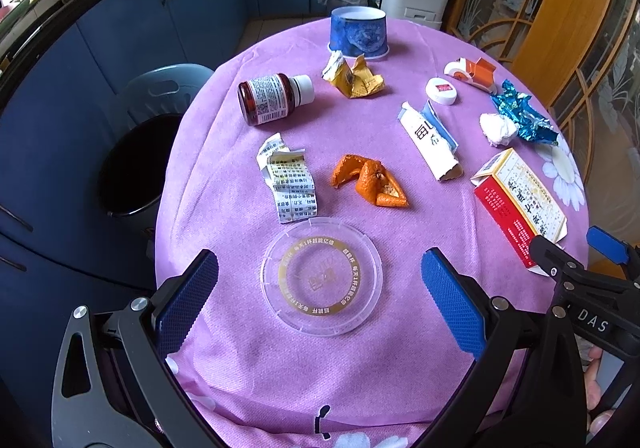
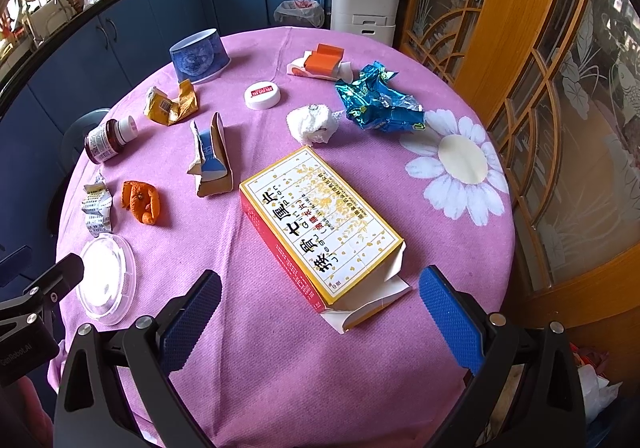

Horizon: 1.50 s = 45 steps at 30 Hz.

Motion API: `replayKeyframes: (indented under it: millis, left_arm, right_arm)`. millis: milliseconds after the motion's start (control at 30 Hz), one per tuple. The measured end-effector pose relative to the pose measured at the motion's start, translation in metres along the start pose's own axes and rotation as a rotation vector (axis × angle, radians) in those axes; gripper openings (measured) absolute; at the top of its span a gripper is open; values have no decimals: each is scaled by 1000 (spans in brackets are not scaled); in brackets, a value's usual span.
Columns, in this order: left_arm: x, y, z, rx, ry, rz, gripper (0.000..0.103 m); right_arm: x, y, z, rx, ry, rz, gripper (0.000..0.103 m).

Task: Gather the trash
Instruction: 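Grasp the clear plastic lid with the left tool while the right tool grasps the red-and-yellow medicine box, then lift the lid with the left tool while the right tool carries the box toward the black bin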

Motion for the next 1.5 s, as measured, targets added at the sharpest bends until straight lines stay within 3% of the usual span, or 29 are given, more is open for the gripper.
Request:
replayKeyframes:
  millis: [233,400,600,767,800,833,867,1033,1500]
  left_arm:
    - [-26,-45,-7,-20,19,-226,100]
    - [-32,-64,-11,-6,23,-278,100]
    - [-28,-71,-11,18,11,-261,100]
    - [-19,-69,-11,17,29,-256,98]
    - [-17,-70,-12,20,34,-248,94]
    - [-14,-68,-15,26,44,-238,89]
    - [-11,-66,-18,18,57,-229,88]
    - [-5,-66,-27,7,92,-207,87]
    - [35,-3,-52,74,96,56,87]
  right_arm:
    - [-7,-29,3,24,-11,-89,97]
    - [-8,-43,-1,24,19,-117,97]
    - [-7,-61,4,27,15,-140,97]
    - [0,-64,2,47,44,-108,96]
    - [1,-63,0,52,51,-98,93]
    - [3,-60,-1,49,59,-78,81]
    - [5,-57,-4,56,68,-63,77]
    - [8,-47,-19,51,121,-36,69]
    - [41,15,-54,54,220,163,68]
Point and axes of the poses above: each gripper's, at about its wrist camera, not at the fingertips, and y roughly against the way its jaws point, z to its right, x to its top, the point moved 9 cm from there along -y, roughly the way its jaws point, and after that the axes turned 9 degrees about y, right-handed, at the moved point
